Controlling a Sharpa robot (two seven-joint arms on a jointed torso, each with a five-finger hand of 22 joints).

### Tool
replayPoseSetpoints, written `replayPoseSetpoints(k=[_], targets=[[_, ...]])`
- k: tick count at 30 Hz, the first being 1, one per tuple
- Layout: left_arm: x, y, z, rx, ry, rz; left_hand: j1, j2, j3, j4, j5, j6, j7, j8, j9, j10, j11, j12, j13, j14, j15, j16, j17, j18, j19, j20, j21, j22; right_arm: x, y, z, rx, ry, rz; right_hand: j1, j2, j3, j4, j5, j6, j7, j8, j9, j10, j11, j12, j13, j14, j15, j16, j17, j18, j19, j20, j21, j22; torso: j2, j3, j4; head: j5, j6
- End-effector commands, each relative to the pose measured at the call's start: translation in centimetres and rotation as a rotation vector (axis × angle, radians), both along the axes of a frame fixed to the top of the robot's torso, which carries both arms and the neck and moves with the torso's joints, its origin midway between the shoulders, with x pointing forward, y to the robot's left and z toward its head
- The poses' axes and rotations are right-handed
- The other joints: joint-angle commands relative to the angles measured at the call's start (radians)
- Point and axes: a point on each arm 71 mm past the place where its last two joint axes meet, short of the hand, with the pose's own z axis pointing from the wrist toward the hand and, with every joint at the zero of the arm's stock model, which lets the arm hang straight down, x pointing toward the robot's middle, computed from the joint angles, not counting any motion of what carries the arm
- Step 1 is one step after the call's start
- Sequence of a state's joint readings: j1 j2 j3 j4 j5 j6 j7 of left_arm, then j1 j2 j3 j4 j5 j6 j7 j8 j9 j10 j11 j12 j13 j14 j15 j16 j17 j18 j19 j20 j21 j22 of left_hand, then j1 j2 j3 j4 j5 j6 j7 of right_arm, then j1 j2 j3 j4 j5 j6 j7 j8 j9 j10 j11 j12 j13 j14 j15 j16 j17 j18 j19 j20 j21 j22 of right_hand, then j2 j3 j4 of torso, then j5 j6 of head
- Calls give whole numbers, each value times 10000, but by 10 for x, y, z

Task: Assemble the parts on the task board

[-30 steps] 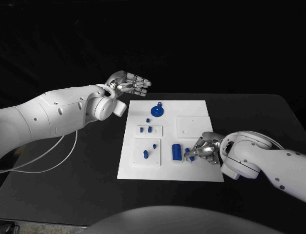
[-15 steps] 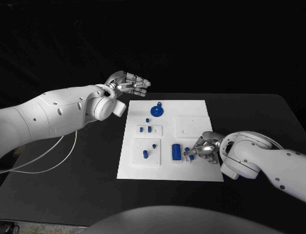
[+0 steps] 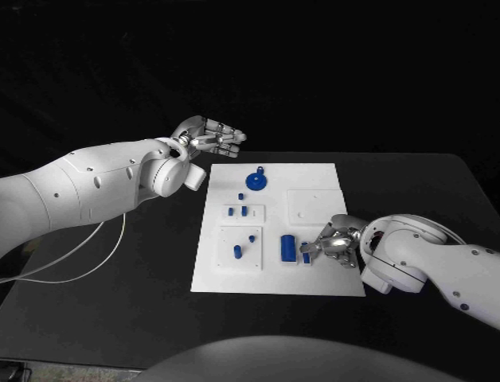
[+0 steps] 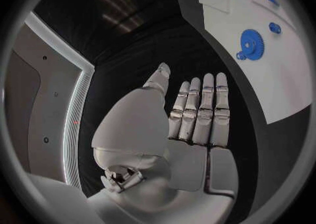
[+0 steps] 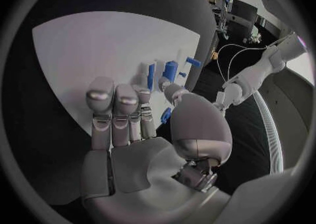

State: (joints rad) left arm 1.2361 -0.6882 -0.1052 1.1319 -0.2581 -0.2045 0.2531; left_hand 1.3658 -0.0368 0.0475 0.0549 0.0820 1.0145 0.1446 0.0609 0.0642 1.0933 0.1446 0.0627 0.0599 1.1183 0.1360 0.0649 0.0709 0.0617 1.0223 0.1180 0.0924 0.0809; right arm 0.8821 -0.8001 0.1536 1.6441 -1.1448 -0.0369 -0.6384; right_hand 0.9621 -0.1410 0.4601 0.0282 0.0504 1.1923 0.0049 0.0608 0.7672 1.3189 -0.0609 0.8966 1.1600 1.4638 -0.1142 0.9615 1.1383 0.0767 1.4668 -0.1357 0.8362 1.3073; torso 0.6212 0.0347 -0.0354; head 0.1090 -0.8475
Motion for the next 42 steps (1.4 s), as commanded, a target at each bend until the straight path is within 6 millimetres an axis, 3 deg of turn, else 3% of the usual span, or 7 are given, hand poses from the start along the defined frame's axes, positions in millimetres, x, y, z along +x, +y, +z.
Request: replayPoseSetpoints(k=[1, 15, 22, 27, 33, 38, 42], targets=[[-1, -3, 0, -49, 1, -182, -58, 69, -22, -64, -11, 44, 29, 15, -13, -51, -21, -25, -3, -85, 9, -28, 9, -6, -42, 61, -15, -11, -1, 1, 0, 70, 23, 93, 9, -95, -1, 105, -4, 70, 8, 39, -21, 53, -8, -19, -11, 10, -1, -38, -10, -58, 593, -5, 63, 576, 2, -1, 4, 1, -11], [-1, -2, 0, -36, 10, -166, -58, 69, -22, -64, -11, 44, 29, 15, -13, -51, -21, -25, -3, -85, 9, -28, 9, -6, -42, 61, -15, -11, -1, -4, 1, 23, -96, 101, 447, -158, -73, -48, 13, 129, -14, 41, 0, 72, -25, -7, -36, 8, -9, -41, -31, -62, 590, -7, 57, 550, -1, -3, 6, -7, -29], [0, -1, 2, -61, -183, -80, -40, 68, -18, -65, -10, 46, 25, 16, -13, -43, -24, -26, -4, -71, 4, -26, 13, -5, -38, 60, -14, -9, 5, -17, 3, 265, -432, -178, 481, -294, -398, 4, 17, -24, 53, 22, -116, 32, 24, 97, 30, -4, 21, -64, -78, -51, 587, 13, 49, 536, -15, -8, -11, -72, 102], [1, 1, 4, -247, -405, 187, -41, 106, -23, -89, 0, 112, -2, 18, -12, 51, -58, -25, -4, 9, -25, -23, 18, -10, -18, 40, -3, -5, 20, -28, 18, 941, -1185, -540, 539, -335, -380, 53, 220, -422, 244, 15, -1105, -78, 142, 27, -40, -17, 105, -183, -206, 22, 574, 104, -117, 476, -45, -29, -33, -240, 400], [5, 7, 4, -687, -517, 845, 55, 181, 35, -170, 76, 165, -31, 14, -14, 108, -78, -28, -7, -58, -13, -31, -9, -30, -47, 39, -21, -13, 54, -46, 42, 2726, -2421, -1298, 794, -103, -817, -64, 658, -524, 350, 27, -2106, -274, 211, -392, -396, -102, 151, -481, -444, 68, 526, 161, -485, 370, -160, -94, -37, -509, 987], [12, 14, 4, -1173, -503, 1512, 122, 251, 87, -229, 146, 201, -50, 16, -13, 149, -107, -31, -8, -166, -30, -38, -24, -68, -174, 69, -100, -45, 95, -70, 62, 4430, -4372, -2237, 1692, 607, -1367, -846, 1909, -671, 403, 17, -2520, -1093, 350, -2210, -1882, -873, 302, -2043, -1573, 293, -128, 330, -3989, -935, -358, -204, -46, -704, 1433], [16, 21, 4, -1399, -539, 1883, 207, 328, 161, -284, 187, 243, -108, 14, -15, 168, -171, -34, -11, -243, -83, -43, -34, -80, -209, 73, -124, -51, 123, -88, 71, 5444, -5357, -3103, 2176, 975, -1478, -1366, 2300, -844, 594, 19, -2863, -1498, 494, -3124, -3183, -1539, 514, -2652, -2206, 247, -534, 524, -5506, -1908, -424, -222, -51, -772, 1818]])
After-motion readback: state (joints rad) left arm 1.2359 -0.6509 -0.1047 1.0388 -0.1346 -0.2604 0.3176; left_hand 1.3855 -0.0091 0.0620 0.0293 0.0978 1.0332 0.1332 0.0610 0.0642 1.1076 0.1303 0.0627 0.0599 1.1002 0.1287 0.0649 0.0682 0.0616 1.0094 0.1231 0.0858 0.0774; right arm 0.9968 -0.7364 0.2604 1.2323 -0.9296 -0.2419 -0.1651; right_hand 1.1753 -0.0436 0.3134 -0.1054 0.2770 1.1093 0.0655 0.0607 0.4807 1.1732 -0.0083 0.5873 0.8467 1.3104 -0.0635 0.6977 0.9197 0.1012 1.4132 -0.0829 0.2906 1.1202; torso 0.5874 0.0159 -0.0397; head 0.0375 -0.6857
